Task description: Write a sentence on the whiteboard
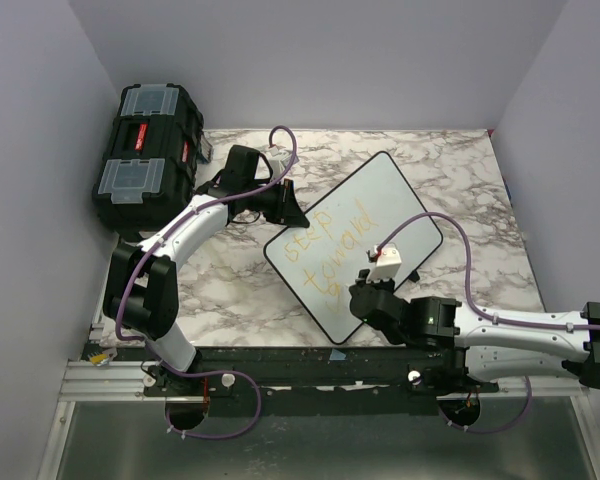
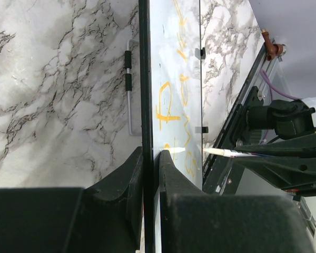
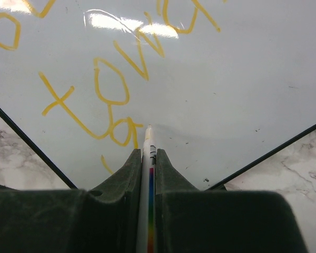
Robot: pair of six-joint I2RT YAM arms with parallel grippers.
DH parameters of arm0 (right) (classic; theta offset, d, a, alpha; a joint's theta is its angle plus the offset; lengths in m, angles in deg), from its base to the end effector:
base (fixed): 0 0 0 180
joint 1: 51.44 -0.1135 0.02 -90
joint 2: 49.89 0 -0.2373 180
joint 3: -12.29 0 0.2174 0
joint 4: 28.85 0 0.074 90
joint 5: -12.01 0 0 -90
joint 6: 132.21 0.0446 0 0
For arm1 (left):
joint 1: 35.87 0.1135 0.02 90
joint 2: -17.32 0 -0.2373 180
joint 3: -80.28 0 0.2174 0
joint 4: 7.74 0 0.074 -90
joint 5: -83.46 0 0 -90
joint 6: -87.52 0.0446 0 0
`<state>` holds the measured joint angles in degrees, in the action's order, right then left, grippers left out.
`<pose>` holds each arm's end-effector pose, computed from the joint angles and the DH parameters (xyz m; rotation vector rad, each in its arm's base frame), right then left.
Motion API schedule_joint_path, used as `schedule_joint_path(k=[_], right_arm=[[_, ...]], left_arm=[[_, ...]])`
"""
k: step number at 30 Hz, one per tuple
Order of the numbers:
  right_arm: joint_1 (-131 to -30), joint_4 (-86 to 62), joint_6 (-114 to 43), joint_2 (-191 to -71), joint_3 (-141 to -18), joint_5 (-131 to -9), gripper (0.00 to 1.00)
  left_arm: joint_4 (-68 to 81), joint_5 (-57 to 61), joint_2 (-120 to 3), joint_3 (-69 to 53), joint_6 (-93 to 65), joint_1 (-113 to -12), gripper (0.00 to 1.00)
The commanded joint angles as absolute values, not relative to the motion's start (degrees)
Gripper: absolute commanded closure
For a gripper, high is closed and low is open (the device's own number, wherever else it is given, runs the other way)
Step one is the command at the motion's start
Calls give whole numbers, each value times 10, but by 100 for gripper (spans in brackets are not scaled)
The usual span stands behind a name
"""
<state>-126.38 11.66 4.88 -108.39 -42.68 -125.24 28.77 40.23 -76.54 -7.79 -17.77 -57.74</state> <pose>0.0805 0.1730 0.2300 -0.1239 2.0745 0.3249 0.2938 -0.1529 0.2580 0.5715 2.2731 -1.2679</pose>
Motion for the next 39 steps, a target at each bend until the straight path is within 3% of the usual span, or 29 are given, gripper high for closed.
schedule_joint_path(k=[1, 20, 39], right_arm=[[-1263, 155, 80, -1080, -444, -1259, 99], [-1263, 206, 111, -1033, -432, -1272, 99], [-1263, 123, 53, -1057, -427, -1287, 99]], left_arm=[[282, 357, -753, -74, -128, -582, 100], [324, 361, -797, -128, -112, -636, 100], [326, 354, -795, -129, -109, -639, 100]])
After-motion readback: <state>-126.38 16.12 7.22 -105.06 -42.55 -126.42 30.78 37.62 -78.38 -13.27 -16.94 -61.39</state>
